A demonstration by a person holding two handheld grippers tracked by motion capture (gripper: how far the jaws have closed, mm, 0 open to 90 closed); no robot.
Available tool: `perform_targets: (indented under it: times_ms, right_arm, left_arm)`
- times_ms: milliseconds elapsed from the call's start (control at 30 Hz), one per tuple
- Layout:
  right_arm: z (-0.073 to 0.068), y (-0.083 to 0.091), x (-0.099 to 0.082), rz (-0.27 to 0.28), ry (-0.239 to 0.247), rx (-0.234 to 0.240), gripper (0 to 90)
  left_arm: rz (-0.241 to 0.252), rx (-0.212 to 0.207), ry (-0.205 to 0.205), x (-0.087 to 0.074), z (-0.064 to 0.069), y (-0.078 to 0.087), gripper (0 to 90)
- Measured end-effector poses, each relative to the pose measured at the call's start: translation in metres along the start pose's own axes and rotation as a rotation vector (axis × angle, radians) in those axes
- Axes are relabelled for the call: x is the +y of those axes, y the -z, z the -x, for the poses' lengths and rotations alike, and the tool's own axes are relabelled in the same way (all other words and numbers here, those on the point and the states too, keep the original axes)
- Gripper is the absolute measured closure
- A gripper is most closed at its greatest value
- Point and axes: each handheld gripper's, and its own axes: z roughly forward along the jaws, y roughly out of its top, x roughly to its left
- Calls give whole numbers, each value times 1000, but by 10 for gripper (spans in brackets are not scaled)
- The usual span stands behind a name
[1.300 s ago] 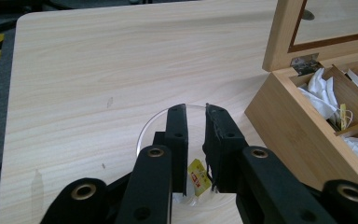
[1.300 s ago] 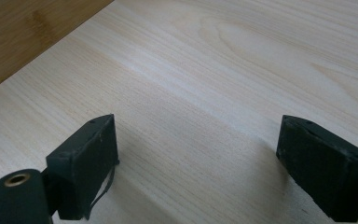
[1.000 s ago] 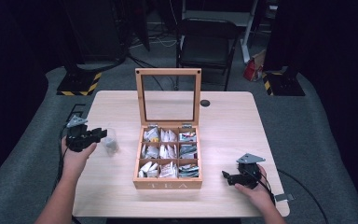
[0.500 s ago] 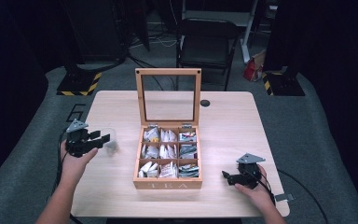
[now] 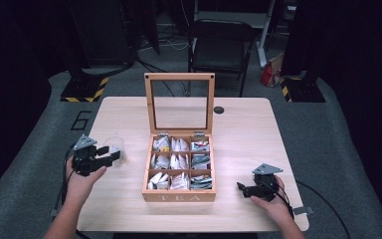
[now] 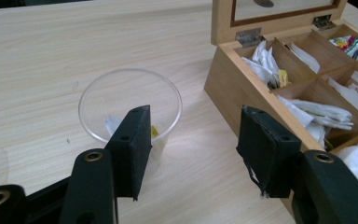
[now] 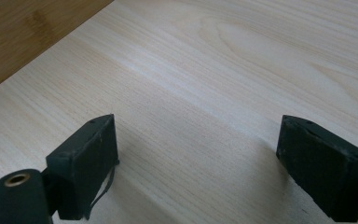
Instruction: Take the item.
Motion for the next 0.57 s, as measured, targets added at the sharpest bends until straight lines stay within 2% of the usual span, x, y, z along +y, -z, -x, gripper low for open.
perform_targets:
  times_ms: [233,333,467,567]
  right_arm:
    - [0,0,0,0,0,0,117]
    - [0,0,0,0,0,0,117]
    - [0,0,0,0,0,0,117]
    - [0,0,0,0,0,0,117]
  left_arm:
    - [3,-2,9,-13,2,3,429]
    - [4,16,2,-18,0,5,408]
    - [23,35,22,-23,-4,7,384]
    - [15,38,24,-26,-7,9,370]
